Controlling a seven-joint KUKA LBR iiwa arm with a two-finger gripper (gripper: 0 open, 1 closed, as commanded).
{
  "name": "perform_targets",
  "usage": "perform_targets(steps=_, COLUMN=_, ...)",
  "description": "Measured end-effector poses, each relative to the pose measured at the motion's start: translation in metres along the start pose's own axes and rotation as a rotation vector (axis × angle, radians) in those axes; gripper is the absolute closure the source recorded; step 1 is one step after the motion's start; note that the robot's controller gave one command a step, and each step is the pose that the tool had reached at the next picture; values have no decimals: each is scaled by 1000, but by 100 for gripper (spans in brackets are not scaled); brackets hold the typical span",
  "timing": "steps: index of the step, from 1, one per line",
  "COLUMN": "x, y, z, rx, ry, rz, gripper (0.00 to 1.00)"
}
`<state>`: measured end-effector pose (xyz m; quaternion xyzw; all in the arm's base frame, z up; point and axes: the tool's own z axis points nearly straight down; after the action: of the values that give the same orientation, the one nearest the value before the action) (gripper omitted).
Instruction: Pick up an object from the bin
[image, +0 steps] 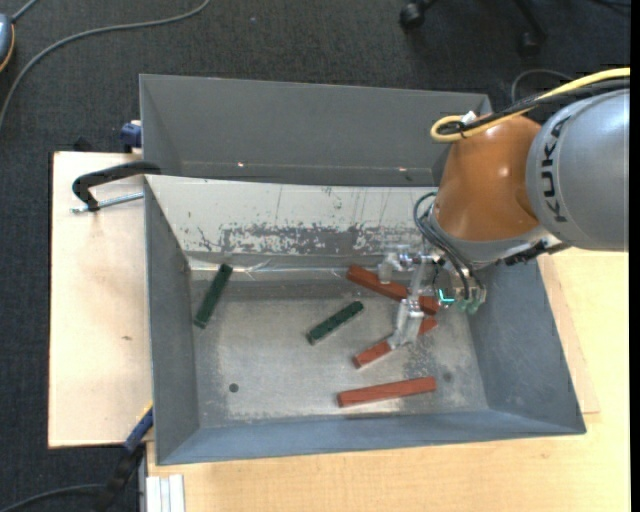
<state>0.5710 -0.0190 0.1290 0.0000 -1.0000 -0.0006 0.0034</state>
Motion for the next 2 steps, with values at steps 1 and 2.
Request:
perform_targets(steps=1, x=-12, y=58, z=59, rx=-1, ry=-5, rz=-167, gripper=0)
perform_targets(steps=2, x=-13, y=56, z=58, rx=1, ry=-8, rz=-165, gripper=100)
